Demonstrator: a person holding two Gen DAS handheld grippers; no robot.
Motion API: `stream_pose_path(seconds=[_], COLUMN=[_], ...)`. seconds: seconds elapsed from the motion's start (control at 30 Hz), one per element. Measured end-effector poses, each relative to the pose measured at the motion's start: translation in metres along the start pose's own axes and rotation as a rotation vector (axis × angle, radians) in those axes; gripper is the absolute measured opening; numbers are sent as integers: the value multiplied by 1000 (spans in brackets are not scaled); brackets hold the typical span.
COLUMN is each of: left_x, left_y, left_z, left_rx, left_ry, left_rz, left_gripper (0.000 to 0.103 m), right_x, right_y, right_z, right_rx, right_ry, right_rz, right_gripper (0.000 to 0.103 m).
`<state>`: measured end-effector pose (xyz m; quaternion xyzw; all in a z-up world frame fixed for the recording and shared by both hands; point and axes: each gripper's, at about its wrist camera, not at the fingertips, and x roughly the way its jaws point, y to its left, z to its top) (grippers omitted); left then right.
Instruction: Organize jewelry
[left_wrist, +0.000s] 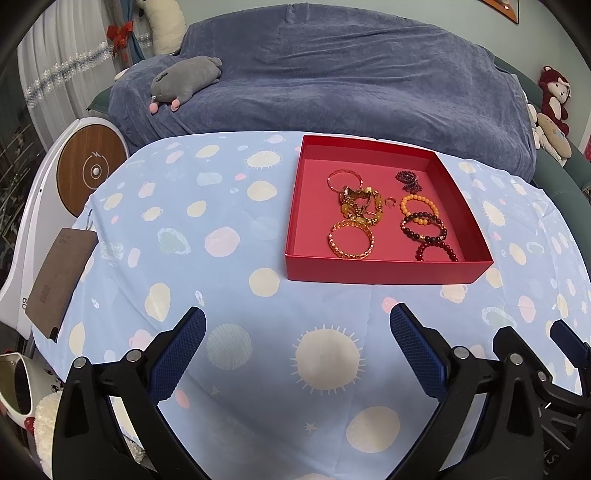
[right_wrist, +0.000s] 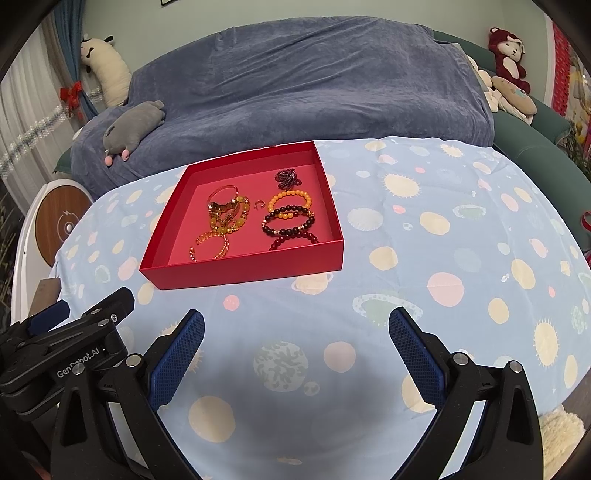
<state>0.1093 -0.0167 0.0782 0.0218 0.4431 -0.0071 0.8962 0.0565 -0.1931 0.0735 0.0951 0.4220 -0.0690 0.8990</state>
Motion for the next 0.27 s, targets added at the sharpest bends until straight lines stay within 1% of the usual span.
stream_pose_path(seconds=[0.27], left_x=[2], left_y=[2], left_z=[-1], left_rx=[-4], left_ry=[6], left_rz=[-2], left_gripper=[96], right_x=[-2], right_y=[2], right_z=[5], right_rx=[-1], right_ry=[3], right_rz=[0], right_gripper=[97])
